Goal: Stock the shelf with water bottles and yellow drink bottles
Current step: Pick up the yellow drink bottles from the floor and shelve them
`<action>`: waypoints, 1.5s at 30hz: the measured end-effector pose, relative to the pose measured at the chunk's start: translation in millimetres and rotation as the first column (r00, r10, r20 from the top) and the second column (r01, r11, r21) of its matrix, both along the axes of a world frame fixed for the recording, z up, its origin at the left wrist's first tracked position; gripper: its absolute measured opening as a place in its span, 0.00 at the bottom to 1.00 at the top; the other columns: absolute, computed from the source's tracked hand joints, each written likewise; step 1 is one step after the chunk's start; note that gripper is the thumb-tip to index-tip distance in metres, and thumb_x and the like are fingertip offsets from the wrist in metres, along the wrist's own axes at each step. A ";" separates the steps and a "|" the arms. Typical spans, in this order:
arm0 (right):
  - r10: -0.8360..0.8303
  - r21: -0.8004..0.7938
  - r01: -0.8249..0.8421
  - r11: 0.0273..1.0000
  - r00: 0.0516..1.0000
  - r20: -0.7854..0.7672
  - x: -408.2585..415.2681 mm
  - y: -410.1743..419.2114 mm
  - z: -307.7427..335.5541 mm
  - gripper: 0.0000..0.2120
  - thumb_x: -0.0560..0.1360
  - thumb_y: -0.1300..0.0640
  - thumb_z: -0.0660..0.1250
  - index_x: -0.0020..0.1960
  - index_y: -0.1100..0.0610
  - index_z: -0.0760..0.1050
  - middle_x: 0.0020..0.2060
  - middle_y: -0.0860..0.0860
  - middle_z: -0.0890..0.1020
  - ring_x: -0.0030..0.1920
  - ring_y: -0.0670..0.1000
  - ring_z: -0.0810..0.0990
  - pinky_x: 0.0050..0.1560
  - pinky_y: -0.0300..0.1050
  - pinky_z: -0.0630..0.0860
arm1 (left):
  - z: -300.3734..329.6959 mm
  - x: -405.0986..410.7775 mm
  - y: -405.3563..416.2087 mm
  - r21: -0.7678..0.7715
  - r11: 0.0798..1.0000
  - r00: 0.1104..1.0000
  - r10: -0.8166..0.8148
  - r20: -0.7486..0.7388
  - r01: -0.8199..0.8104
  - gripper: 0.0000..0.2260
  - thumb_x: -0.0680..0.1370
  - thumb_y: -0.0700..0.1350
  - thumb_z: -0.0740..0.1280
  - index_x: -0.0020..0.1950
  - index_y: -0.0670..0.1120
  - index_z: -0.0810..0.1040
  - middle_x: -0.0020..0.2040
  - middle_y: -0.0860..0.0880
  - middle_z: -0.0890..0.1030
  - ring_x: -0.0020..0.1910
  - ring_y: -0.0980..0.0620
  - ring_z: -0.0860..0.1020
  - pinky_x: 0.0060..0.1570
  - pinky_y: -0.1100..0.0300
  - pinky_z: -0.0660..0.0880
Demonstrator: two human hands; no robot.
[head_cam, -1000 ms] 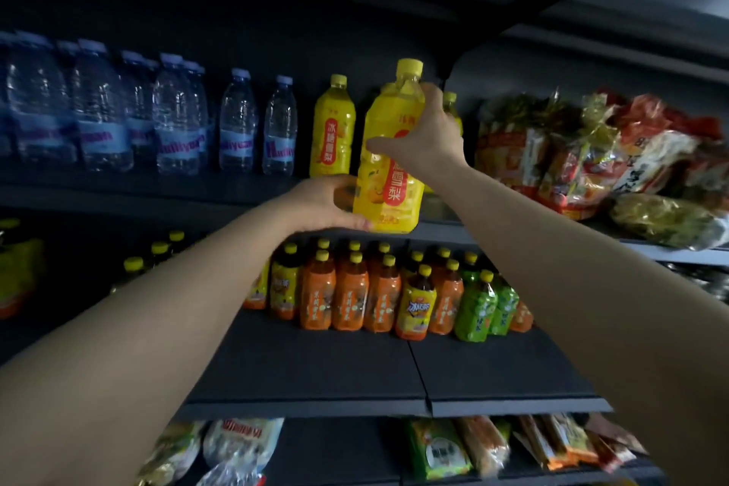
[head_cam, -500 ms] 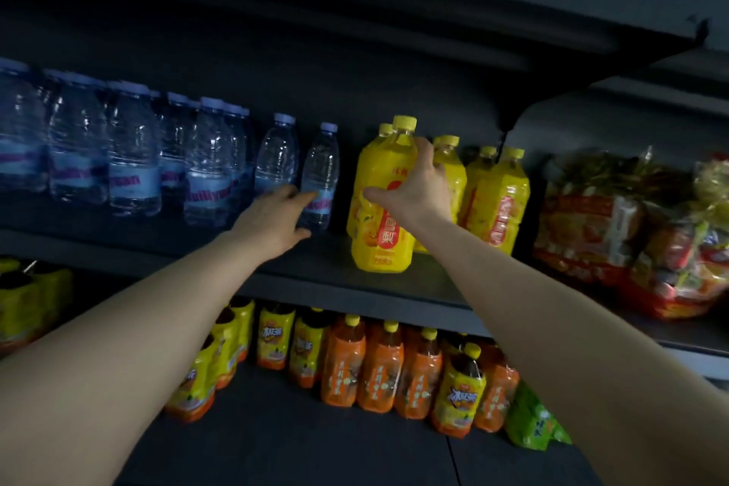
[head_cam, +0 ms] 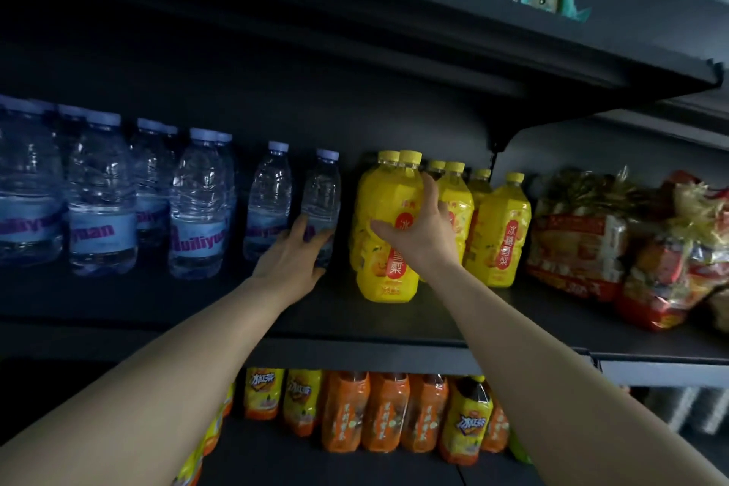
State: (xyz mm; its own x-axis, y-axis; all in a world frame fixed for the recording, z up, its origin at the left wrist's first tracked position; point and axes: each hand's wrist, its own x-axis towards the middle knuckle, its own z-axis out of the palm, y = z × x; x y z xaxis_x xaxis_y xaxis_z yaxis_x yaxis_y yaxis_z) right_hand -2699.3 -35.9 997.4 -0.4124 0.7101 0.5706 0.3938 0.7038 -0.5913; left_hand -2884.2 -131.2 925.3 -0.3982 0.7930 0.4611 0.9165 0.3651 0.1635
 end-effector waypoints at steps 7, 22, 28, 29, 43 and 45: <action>-0.130 0.047 0.127 0.991 0.989 0.075 -6.8 -8.5 -7.0 0.55 0.68 0.38 0.76 0.79 0.44 0.40 0.67 0.59 0.69 0.45 0.52 0.71 0.31 0.39 0.67 | -0.4 2.5 2.8 0.055 0.998 1.000 -0.003 -0.011 0.004 0.28 0.80 0.52 0.66 0.78 0.54 0.58 0.77 0.43 0.53 0.69 0.39 0.67 0.65 0.47 0.72; -0.219 0.233 0.180 0.956 0.963 0.155 5.6 -10.8 -14.6 0.41 0.77 0.37 0.63 0.79 0.47 0.43 0.70 0.59 0.67 0.58 0.61 0.78 0.41 0.49 0.77 | 11.9 17.3 -18.2 0.112 0.994 0.996 0.018 -0.087 -0.008 0.23 0.79 0.52 0.66 0.73 0.47 0.68 0.70 0.44 0.67 0.63 0.42 0.73 0.53 0.49 0.77; -0.333 0.538 0.152 0.829 0.907 0.257 51.1 -27.8 -32.4 0.26 0.82 0.48 0.56 0.77 0.54 0.57 0.67 0.60 0.69 0.59 0.64 0.75 0.48 0.58 0.78 | 18.3 55.2 -46.8 0.187 0.982 0.988 0.052 -0.149 -0.023 0.20 0.80 0.53 0.65 0.70 0.49 0.70 0.65 0.45 0.73 0.59 0.42 0.75 0.47 0.50 0.78; -0.349 0.565 0.147 0.812 0.898 0.268 59.7 -30.2 -35.7 0.25 0.82 0.48 0.56 0.76 0.54 0.57 0.68 0.60 0.69 0.59 0.64 0.75 0.49 0.57 0.78 | 18.0 65.3 -50.9 0.202 0.979 0.986 0.051 -0.157 -0.019 0.19 0.80 0.53 0.64 0.70 0.50 0.71 0.65 0.46 0.73 0.59 0.43 0.75 0.46 0.50 0.77; -0.233 0.662 -0.029 0.749 0.923 0.304 208.0 -9.5 -112.6 0.21 0.81 0.50 0.55 0.71 0.56 0.66 0.60 0.57 0.75 0.54 0.62 0.76 0.49 0.56 0.74 | -45.4 243.5 -41.7 0.304 0.953 0.976 0.061 -0.209 0.006 0.15 0.79 0.50 0.66 0.65 0.49 0.74 0.61 0.46 0.75 0.58 0.43 0.75 0.46 0.50 0.78; -0.210 0.647 -0.054 0.761 0.922 0.324 231.2 -1.9 -135.8 0.22 0.80 0.50 0.56 0.72 0.56 0.66 0.60 0.57 0.75 0.54 0.62 0.76 0.51 0.57 0.74 | -67.6 268.0 -34.3 0.291 0.957 0.979 0.061 -0.193 -0.002 0.16 0.79 0.50 0.66 0.65 0.49 0.74 0.61 0.46 0.75 0.58 0.43 0.75 0.47 0.49 0.77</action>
